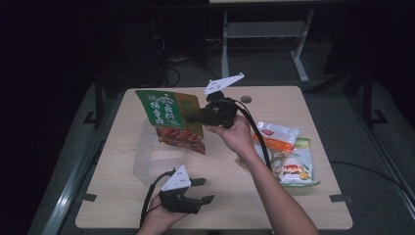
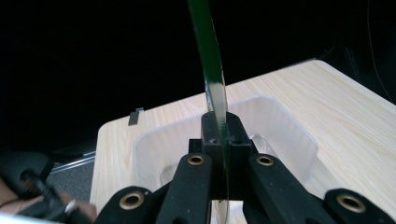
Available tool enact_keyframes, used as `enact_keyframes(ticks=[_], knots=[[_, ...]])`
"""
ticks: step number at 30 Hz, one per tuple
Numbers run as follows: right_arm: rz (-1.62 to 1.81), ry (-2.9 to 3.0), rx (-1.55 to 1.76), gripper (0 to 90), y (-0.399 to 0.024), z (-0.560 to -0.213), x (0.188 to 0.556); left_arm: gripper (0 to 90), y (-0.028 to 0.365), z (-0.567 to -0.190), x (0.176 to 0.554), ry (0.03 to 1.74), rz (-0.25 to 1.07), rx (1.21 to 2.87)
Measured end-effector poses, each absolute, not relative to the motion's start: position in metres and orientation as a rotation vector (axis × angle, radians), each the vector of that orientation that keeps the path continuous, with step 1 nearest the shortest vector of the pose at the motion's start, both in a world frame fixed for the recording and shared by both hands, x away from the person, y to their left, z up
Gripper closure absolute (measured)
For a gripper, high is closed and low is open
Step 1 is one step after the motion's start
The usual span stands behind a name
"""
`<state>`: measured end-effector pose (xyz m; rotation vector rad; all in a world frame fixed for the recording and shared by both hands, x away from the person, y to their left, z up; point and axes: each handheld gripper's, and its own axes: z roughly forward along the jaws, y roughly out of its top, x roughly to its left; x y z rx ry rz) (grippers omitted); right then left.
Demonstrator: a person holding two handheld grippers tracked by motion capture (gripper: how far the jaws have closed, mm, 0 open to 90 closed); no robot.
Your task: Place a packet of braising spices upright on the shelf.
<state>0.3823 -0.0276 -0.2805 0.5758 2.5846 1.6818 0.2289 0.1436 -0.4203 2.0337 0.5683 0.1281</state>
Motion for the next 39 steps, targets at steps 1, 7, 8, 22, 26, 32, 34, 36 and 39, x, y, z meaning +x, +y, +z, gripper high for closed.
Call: enact_keyframes(ticks=[1, 7, 8, 22, 26, 32, 34, 36, 39], knots=[[1.688, 2.584, 0.567, 89.8, -0.024, -0.281, 0.383, 38.0, 0.144, -0.420, 0.229, 0.561, 0.130, 2.037], [1.682, 2.580, 0.549, 89.7, 0.007, -0.287, 0.387, 38.3, 0.145, -0.421, 0.226, 0.526, 0.115, 2.046], [1.680, 2.576, 0.556, 89.8, 0.011, -0.288, 0.387, 38.1, 0.144, -0.421, 0.225, 0.528, 0.109, 2.044], [1.682, 2.609, 0.640, 89.8, 0.035, -0.319, 0.400, 37.5, 0.143, -0.420, 0.222, 0.506, 0.103, 2.053], [1.707, 2.603, 0.679, 89.7, 0.035, -0.329, 0.402, 37.4, 0.140, -0.421, 0.221, 0.497, 0.102, 2.059], [1.703, 2.588, 0.743, 89.7, 0.036, -0.332, 0.404, 37.3, 0.137, -0.422, 0.220, 0.496, 0.094, 2.067], [1.668, 2.605, 0.724, 89.7, 0.040, -0.336, 0.404, 37.3, 0.137, -0.422, 0.219, 0.492, 0.097, 2.069], [1.623, 2.636, 0.703, 89.7, 0.045, -0.342, 0.402, 37.3, 0.138, -0.422, 0.219, 0.480, 0.106, 2.071], [1.634, 2.642, 0.710, 89.7, 0.045, -0.352, 0.402, 37.3, 0.140, -0.422, 0.220, 0.480, 0.108, 2.072]])
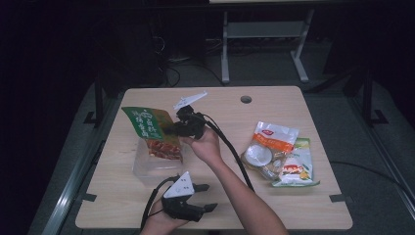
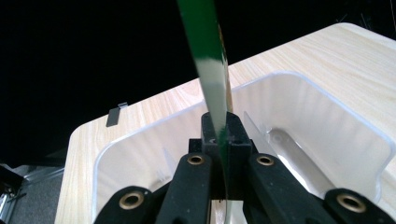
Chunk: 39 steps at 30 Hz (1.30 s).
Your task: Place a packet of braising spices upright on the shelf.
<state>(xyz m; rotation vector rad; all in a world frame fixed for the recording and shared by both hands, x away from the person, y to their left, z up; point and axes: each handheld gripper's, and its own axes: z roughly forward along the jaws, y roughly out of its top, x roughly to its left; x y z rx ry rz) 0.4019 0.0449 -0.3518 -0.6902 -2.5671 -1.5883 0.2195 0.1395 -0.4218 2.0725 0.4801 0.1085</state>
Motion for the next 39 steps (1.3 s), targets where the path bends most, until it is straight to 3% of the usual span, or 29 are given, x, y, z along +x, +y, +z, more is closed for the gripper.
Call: enact_keyframes(ticks=[10, 12, 13, 19, 27, 36, 39], knots=[[-1.627, -2.536, -0.668, 88.7, 0.031, -0.362, 0.407, 36.7, 0.139, -0.423, 0.221, 0.483, 0.110, 2.078], [-1.614, -2.549, -0.663, 82.5, 0.032, -0.361, 0.406, 36.4, 0.138, -0.423, 0.222, 0.481, 0.112, 2.079], [-1.583, -2.591, -0.678, 74.6, 0.033, -0.360, 0.405, 35.9, 0.138, -0.424, 0.222, 0.485, 0.111, 2.075], [-1.551, -2.602, -0.718, 61.6, 0.027, -0.360, 0.407, 35.4, 0.136, -0.425, 0.221, 0.482, 0.109, 2.086], [-1.507, -2.627, -0.760, 54.8, 0.018, -0.360, 0.408, 34.2, 0.135, -0.426, 0.223, 0.493, 0.107, 2.093], [-1.486, -2.625, -0.804, 51.6, 0.012, -0.364, 0.411, 33.9, 0.133, -0.427, 0.223, 0.498, 0.095, 2.091], [-1.502, -2.635, -0.798, 58.9, 0.012, -0.363, 0.411, 33.9, 0.134, -0.427, 0.223, 0.502, 0.091, 2.088]])
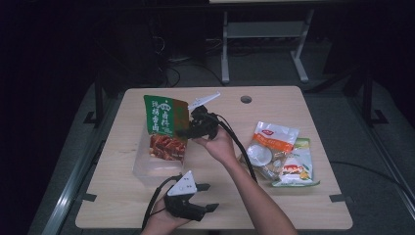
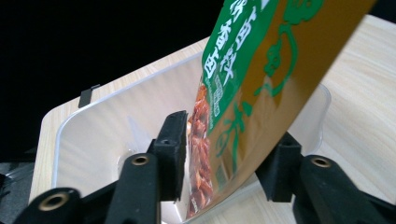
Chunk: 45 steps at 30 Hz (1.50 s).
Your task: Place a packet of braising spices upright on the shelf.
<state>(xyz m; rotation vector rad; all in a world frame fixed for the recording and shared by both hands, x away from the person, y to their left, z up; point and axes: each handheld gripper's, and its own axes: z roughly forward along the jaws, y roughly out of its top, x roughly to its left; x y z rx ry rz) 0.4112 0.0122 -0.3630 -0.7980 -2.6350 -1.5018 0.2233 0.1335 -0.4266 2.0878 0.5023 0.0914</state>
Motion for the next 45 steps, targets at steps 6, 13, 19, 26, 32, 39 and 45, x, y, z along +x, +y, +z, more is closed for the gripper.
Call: enact_keyframes(ticks=[6, 13, 19, 26, 32, 39, 45], knots=[[-1.527, -2.661, -0.787, 75.7, 0.014, -0.361, 0.411, 34.0, 0.133, -0.427, 0.223, 0.500, 0.092, 2.090], [-1.569, -2.668, -0.768, 83.7, 0.019, -0.356, 0.412, 34.0, 0.133, -0.427, 0.224, 0.500, 0.090, 2.090], [-1.543, -2.658, -0.795, 76.5, 0.017, -0.359, 0.417, 34.0, 0.134, -0.426, 0.224, 0.506, 0.089, 2.089], [-1.496, -2.648, -0.838, 64.7, 0.012, -0.365, 0.419, 33.9, 0.134, -0.426, 0.225, 0.507, 0.089, 2.088], [-1.489, -2.651, -0.844, 63.5, 0.012, -0.366, 0.420, 33.9, 0.134, -0.426, 0.225, 0.506, 0.089, 2.088], [-1.479, -2.658, -0.848, 61.9, 0.011, -0.367, 0.419, 33.9, 0.135, -0.426, 0.225, 0.504, 0.087, 2.088], [-1.476, -2.650, -0.853, 61.9, 0.010, -0.368, 0.420, 33.9, 0.134, -0.427, 0.225, 0.510, 0.079, 2.089]])
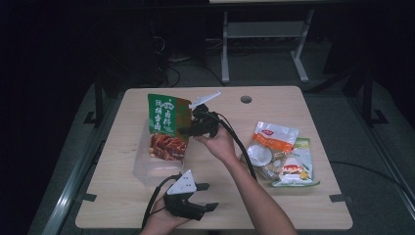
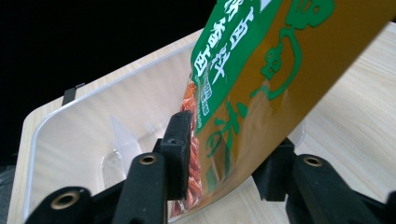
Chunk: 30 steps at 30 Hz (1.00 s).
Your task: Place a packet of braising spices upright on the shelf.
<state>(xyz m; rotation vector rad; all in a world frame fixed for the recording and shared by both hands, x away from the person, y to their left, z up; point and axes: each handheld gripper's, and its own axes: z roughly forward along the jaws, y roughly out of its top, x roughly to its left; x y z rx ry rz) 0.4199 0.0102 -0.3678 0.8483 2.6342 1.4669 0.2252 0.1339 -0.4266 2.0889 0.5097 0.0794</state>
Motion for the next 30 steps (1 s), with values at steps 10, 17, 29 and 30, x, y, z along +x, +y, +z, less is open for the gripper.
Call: enact_keyframes(ticks=[10, 17, 29, 30], knots=[[1.442, 2.646, 0.881, 52.9, 0.004, -0.372, 0.420, 33.9, 0.135, -0.427, 0.226, 0.511, 0.080, 2.090], [1.436, 2.645, 0.905, 49.0, -0.009, -0.375, 0.417, 33.9, 0.135, -0.427, 0.227, 0.518, 0.082, 2.090], [1.412, 2.658, 0.892, 43.8, -0.031, -0.371, 0.407, 33.5, 0.133, -0.428, 0.228, 0.520, 0.085, 2.095], [1.409, 2.658, 0.892, 43.3, -0.033, -0.370, 0.406, 33.5, 0.133, -0.428, 0.228, 0.521, 0.086, 2.095]])
